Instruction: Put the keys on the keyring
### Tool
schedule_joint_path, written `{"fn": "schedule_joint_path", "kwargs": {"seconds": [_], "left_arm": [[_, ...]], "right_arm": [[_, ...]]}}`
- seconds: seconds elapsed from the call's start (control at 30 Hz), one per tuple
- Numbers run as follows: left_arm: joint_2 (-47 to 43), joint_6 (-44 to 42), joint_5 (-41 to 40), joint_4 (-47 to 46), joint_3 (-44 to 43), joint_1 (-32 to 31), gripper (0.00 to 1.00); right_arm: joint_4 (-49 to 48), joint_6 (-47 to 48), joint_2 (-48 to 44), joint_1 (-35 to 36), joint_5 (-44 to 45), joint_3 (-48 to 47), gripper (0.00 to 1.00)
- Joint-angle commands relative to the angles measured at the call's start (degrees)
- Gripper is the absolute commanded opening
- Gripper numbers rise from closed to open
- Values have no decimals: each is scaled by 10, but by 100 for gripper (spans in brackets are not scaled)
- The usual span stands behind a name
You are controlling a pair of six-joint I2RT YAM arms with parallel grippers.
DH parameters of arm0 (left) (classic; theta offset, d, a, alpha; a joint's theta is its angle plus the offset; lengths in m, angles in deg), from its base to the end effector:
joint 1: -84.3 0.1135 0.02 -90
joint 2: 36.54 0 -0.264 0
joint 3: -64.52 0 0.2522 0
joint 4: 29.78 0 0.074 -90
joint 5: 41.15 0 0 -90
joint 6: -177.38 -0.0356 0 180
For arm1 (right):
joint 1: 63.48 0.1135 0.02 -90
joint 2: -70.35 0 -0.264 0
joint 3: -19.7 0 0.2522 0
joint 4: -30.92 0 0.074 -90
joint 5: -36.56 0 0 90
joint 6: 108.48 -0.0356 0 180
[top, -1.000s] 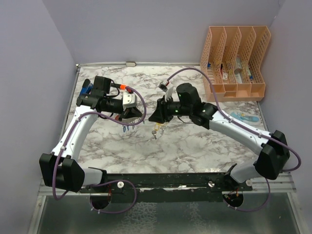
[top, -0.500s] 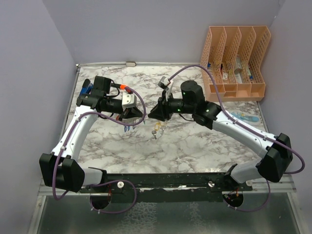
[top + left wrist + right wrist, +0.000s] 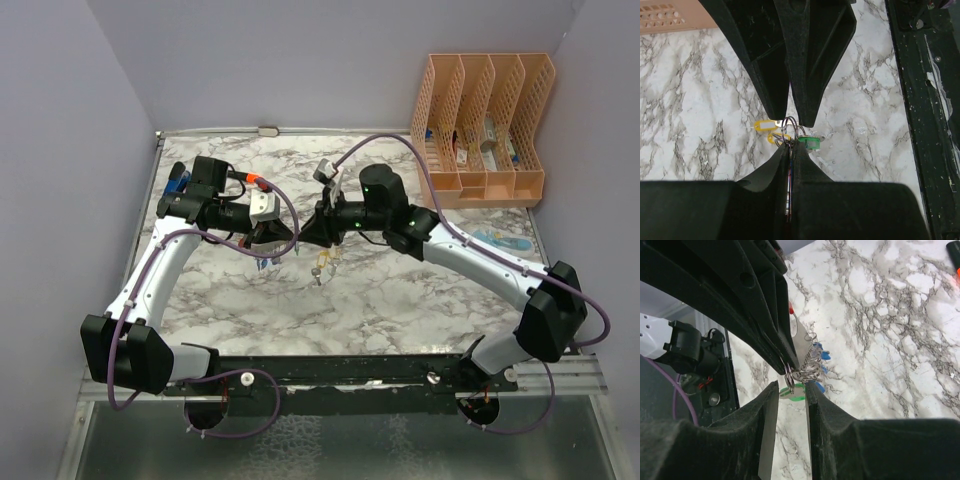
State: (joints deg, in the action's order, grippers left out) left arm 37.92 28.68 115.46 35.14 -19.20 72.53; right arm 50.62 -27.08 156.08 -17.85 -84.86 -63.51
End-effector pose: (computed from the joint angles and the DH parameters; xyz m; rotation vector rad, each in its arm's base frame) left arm 0.2360 -0.0826 0.3357 1.4763 1.3907 -0.9533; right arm 0.2307 0.2624 0.3262 -1.0158 1.8165 1.1381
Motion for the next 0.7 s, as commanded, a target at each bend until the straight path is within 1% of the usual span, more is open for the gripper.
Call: {"fn": "schedule_joint_path", "kwargs": {"seconds": [0.0, 0.2, 0.53, 0.63, 0.67], "left_arm": [[-13, -12, 33, 8, -2, -4, 0], [-14, -11, 37, 7, 0, -5, 0], [-12, -10, 34, 6, -7, -5, 0], [-11, -11, 37, 6, -8, -5, 0], [-11, -11, 36, 6, -8, -5, 0]], "right_arm": [[-28, 15, 12, -1, -21, -33, 27], [-26, 17, 27, -2, -36, -44, 18], [-20, 20, 27, -1, -41, -37, 17], [-21, 18, 27, -1, -43, -38, 5], [-19, 17, 28, -1, -43, -39, 2]]}}
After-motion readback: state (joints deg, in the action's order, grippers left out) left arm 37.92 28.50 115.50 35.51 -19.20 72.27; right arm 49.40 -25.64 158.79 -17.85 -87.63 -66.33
